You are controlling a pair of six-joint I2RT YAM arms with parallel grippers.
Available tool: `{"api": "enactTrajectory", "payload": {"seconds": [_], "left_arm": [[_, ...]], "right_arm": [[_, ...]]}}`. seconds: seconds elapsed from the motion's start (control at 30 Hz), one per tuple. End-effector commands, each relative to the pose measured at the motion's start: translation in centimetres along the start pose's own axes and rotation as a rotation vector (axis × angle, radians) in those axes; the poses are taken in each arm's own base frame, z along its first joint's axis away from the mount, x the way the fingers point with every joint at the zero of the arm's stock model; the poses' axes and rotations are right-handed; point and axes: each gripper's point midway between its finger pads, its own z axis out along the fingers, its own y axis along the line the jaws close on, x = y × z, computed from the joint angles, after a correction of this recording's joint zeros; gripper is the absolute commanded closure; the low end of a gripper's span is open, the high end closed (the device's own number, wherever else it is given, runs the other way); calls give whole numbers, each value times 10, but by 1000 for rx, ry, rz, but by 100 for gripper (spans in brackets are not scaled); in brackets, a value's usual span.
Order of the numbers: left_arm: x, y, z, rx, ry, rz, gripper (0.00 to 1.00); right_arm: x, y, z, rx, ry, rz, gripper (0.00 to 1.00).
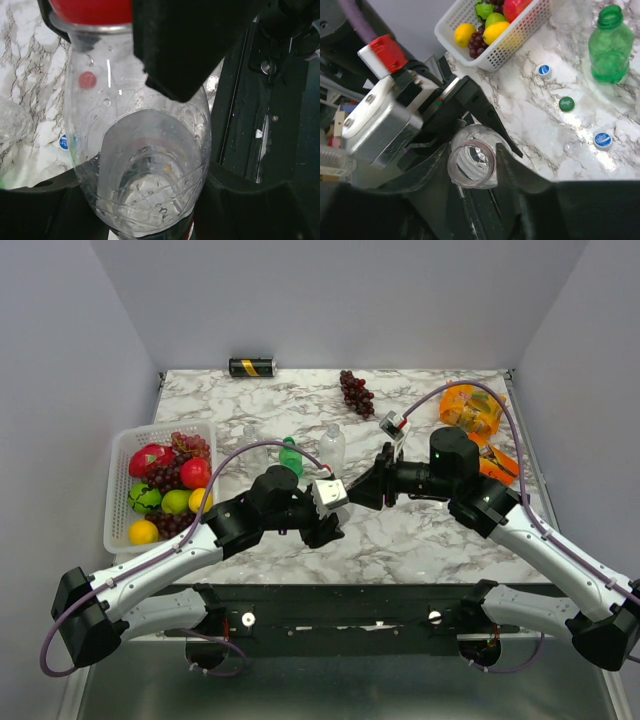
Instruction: Unscrew the bottle caps
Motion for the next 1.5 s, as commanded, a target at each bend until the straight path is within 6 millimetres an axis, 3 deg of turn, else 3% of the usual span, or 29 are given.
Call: {"api": "enactTrajectory", "payload": {"seconds": [0.0,0.1,0.17,0.3,0.53,0.67,0.77,0.97,1.13,1.37,1.47], "left_arm": [[-11,1,-2,-5,-29,26,66],[-10,3,-2,-20,-27,25,59],[-11,5,-1,-27,-31,28,42],[-11,4,-2,-23,-35,30,2],[-14,2,-3,-21,-51,21,1],[-21,6,-9,-59,-79,18,1],[-27,22,-16,-163,-101,0,1],[-32,43,-31,-299,-133,-25,1],[-33,76,-50,-476,-149,-90,1],[-31,121,-84,-664,-192,-227,1],[-33,131,-99,-723,-220,-249,1]], "right_arm": [[-2,10,2,-25,2,-32,65],[0,7,1,-9,1,-36,88],[-1,-1,0,40,-15,-39,99],[-3,-20,-6,156,-40,-49,99],[-3,-60,-20,382,-50,-87,99],[-14,-107,-48,604,-93,-106,99],[-26,-135,-65,755,-139,-111,99],[-43,-181,-78,964,-159,-120,99],[-62,-204,-73,1012,-211,-142,99],[-64,-233,-42,1009,-212,-161,99],[-59,-244,-31,1009,-191,-163,99]]}}
